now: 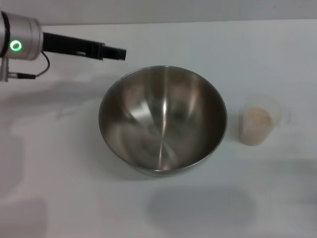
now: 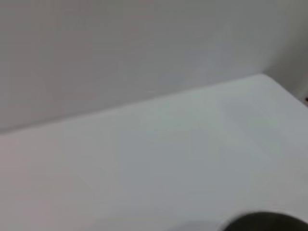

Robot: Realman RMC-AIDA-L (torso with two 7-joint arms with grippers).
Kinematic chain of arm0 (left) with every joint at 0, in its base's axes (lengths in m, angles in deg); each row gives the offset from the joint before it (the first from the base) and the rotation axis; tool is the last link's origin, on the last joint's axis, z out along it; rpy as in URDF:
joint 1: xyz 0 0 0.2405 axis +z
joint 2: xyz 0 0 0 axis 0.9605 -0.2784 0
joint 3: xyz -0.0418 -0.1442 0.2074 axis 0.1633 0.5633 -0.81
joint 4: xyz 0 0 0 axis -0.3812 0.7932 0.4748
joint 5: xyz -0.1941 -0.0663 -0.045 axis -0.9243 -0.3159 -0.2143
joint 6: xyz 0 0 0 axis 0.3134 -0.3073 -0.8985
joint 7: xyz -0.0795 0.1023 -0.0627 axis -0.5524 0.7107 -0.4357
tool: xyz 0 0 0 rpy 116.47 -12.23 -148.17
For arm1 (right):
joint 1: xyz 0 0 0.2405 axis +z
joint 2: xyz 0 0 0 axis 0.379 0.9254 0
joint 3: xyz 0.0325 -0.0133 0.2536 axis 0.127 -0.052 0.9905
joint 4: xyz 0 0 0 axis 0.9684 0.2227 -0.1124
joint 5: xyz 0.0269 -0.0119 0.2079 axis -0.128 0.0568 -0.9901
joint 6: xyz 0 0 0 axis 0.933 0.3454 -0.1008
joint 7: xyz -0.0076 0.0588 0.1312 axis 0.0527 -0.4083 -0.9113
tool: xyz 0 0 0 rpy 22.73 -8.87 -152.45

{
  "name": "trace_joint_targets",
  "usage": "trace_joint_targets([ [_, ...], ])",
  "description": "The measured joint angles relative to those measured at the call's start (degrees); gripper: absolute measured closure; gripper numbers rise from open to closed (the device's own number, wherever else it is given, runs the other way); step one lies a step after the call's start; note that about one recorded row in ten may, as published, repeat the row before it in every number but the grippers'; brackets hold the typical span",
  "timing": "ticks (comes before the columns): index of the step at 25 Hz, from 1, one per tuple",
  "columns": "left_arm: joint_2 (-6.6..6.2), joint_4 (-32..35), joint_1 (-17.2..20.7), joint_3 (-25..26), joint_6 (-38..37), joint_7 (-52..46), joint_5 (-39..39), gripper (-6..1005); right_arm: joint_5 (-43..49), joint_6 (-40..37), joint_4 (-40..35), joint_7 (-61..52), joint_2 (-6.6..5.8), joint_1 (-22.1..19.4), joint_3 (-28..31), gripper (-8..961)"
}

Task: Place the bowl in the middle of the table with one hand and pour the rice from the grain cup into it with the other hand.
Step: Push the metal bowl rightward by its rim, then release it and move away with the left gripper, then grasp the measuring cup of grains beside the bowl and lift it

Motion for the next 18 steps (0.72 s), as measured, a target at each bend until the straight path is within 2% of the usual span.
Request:
trace_joint_targets([
  [1,0.18,-3.24,1.03,-0.01,-0.56,0.75,-0.49,653,0.0,-0.03,0.0,0.0,0.0,-0.08,0.08,108],
  [7,0.69,-11.11,4.75,-1.13,-5.91,3.11,-1.76,468,0.0,-0.25,0.01,0.0,0.0,-0.22,0.07,108],
  [8,0.91,-17.32,9.64,-5.31,-15.14,4.34,-2.88,437,0.0,-0.38,0.01,0.0,0.0,-0.25,0.02,107],
  [9,0.91,-18.96,11.21,-7.16,-18.61,4.6,-3.45,406,0.0,-0.38,0.01,0.0,0.0,-0.25,0.02,107],
  [11,0.7,-27.03,22.5,-21.57,-43.46,7.07,-5.35,323,0.0,-0.62,0.01,0.0,0.0,-0.51,-0.04,107],
  [12,0.7,-27.03,22.5,-21.57,-43.46,7.07,-5.35,281,0.0,-0.62,0.01,0.0,0.0,-0.51,-0.04,107],
  [14,0.61,-28.92,29.22,-31.6,-63.47,9.73,-5.34,198,0.0,-0.83,0.02,0.0,0.03,-0.7,-0.05,107],
  [15,0.61,-28.8,31.25,-35.19,-70.63,10.33,-5.04,193,0.0,-0.9,0.01,0.0,0.05,-0.81,-0.06,107],
  [16,0.62,-25.79,34.2,-43.21,-89.88,10.41,-3.24,189,0.01,-1.07,0.01,0.0,0.06,-1.15,-0.05,106],
  [17,0.62,-25.79,34.2,-43.21,-89.88,10.41,-3.24,184,0.01,-1.07,0.01,0.0,0.06,-1.15,-0.05,106],
  [18,0.64,-23.76,34.92,-46.1,-97.57,9.85,-2.19,179,0.02,-1.12,0.01,0.0,0.07,-1.3,-0.05,106],
])
